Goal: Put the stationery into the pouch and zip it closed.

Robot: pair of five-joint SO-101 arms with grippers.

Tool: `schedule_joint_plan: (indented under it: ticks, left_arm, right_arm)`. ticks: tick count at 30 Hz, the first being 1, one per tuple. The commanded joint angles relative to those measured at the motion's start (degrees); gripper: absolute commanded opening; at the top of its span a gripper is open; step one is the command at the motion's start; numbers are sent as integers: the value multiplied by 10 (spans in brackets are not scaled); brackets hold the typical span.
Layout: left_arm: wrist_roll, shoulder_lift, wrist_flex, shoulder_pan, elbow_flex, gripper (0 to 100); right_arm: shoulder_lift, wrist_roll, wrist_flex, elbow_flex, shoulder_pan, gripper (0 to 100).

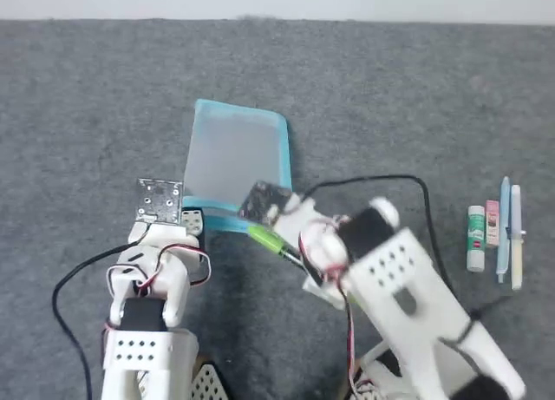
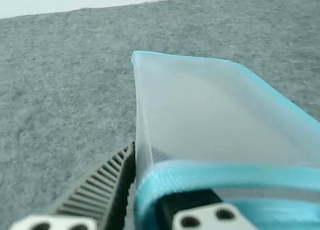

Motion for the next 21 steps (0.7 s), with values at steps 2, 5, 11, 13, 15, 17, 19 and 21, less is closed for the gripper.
schedule_joint_plan:
  ticks: [2, 5, 11, 13, 15, 17, 19, 21]
  left_arm:
    - [-10, -10, -20, 11, -17, 13]
    - [-12, -10, -20, 19, -17, 13]
    - [-43, -10, -11, 79, -12, 13]
    - [-43, -10, -5, 93, -11, 13]
    - [-43, -10, -3, 106, -10, 13]
    - [-45, -10, -4, 122, -3, 13]
    - [-59, -10, -4, 137, 2, 13]
    - [-66, -10, -5, 142, 7, 13]
  right_arm:
    - [93, -23, -6, -112, 24, 6]
    - [146, -46, -5, -154, 24, 6]
    - [267, -90, -3, -265, 73, 6]
    - [309, -109, -2, -311, 93, 6]
    - [348, -133, 5, -359, 105, 7]
    - [383, -151, 14, -407, 108, 7]
    - [415, -160, 30, -456, 106, 9]
    - [439, -159, 50, -501, 100, 14]
